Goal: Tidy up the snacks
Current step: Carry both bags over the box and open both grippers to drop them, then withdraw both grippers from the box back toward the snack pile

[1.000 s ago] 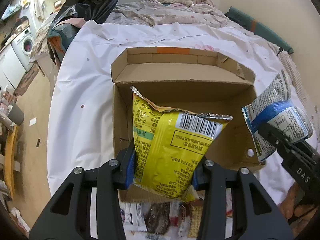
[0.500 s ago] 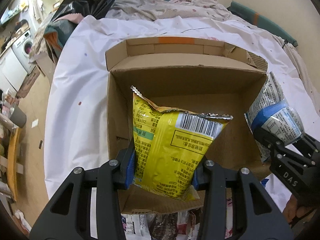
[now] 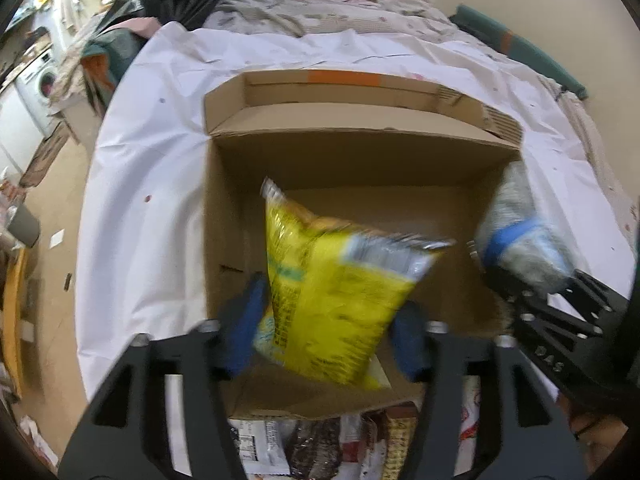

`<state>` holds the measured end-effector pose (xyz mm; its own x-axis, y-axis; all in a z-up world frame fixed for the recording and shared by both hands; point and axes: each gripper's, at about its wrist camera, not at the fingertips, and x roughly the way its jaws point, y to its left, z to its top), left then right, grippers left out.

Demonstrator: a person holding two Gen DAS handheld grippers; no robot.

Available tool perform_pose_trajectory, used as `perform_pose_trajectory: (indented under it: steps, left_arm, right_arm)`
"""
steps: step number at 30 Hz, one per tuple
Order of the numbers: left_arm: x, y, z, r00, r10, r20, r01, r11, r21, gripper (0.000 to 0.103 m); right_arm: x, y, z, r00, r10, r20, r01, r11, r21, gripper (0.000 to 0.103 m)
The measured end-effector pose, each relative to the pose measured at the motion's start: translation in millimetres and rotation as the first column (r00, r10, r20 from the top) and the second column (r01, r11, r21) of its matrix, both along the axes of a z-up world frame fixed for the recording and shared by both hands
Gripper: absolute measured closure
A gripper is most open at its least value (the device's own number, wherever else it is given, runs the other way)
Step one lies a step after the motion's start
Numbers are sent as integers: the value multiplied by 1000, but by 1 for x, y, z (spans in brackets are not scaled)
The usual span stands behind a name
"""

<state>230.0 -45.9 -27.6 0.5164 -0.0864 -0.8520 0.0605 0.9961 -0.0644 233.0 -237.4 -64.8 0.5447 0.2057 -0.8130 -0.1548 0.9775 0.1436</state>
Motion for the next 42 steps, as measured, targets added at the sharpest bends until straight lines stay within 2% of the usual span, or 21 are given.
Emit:
perform_pose_trajectory:
  steps: [1,2,3,5,10,15,19,31,42]
  left_arm:
    - [-1,-1,2,1000,-2,15,2,1000,3,32]
    - [-3,-1,5,999,3,32,-3,1000,10,26]
    - [-4,-2,7,999,4,43,-5,1000,12,21]
    - [-4,-2,10,999,3,54,-3,1000,12,20]
    - [-4,1,11,999,9,53,-10,1000,5,20]
    - [-7,2,14,997,13,70,-13,1000,-1,20]
    - [-10,4,17,996,20,90,-19,1000,-18,20]
    - [-16,13,24,993,49,109,-44,998,-46,19]
    - [-38,20,43,985,37,170,-31,999,-38,19]
  right_arm:
    - [0,-1,1,1000,-1,3,1,1000,13,44]
    - [-1,-2,2,1000,-4,9,4,1000,24,31]
    - [-2,-3,4,1000,-9,21,9,999,35,22]
    - [-2,-5,8,999,-13,38,11,998,59,20]
    - [-3,-9,14,999,-12,51,6,991,130,19]
    - [-5,-15,22,996,-27,83,10,980,198,10]
    - [-6,-21,26,995,-45,91,21,968,251,8]
    - [-9,-22,34,993,-47,107,18,966,257,8]
    - [-32,-27,48,991,-62,121,25,958,286,8]
